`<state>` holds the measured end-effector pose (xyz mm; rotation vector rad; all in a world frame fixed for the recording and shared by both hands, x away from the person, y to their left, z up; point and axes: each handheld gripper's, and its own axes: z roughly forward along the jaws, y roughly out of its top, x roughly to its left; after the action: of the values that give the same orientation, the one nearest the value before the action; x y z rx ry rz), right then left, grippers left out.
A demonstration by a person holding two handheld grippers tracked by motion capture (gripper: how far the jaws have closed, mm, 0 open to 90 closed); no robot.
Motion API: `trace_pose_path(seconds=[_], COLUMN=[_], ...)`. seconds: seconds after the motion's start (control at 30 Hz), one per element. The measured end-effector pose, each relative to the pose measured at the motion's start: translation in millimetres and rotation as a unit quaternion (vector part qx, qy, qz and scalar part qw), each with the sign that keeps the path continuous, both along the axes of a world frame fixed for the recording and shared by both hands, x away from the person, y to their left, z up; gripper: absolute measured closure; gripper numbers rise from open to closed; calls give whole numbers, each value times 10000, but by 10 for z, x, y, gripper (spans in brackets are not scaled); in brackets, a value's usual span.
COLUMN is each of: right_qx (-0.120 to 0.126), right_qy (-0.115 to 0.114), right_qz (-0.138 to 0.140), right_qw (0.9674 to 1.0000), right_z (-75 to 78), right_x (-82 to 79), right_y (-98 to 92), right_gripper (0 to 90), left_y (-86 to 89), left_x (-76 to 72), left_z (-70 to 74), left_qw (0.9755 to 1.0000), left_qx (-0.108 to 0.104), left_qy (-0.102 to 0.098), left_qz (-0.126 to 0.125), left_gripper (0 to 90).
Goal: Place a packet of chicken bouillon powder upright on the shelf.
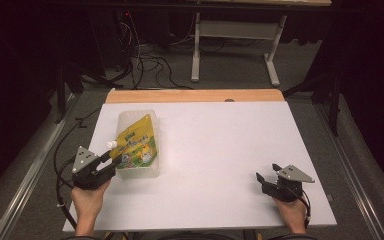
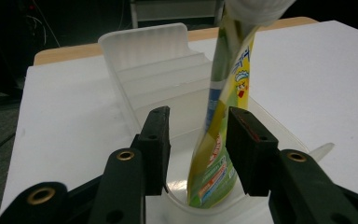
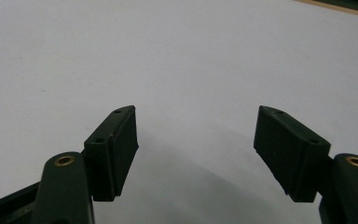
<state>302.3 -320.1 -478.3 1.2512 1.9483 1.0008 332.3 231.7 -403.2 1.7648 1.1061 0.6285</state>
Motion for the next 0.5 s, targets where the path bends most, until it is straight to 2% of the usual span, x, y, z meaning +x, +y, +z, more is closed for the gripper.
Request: trace_pose_path(seconds=[0.1, 0.3, 0.5], right_qx=[-1, 29, 23], right_qy=[-2, 8, 9], right_qz=[10, 7, 17], right_qw=[10000, 10000, 10000], right_z=[0, -1, -1], right_x=[0, 1, 4], right_y=[2, 0, -2], right_gripper=[309, 309, 311], left_y=[-14, -13, -57], left_x=[-63, -194, -357], left_z=[27, 86, 127], left_qw=[9999, 9997, 9996], left_qx=[92, -69, -59], left_qy=[-67, -208, -241], left_qz=[-5, 53, -147], left_gripper=[572, 548, 557])
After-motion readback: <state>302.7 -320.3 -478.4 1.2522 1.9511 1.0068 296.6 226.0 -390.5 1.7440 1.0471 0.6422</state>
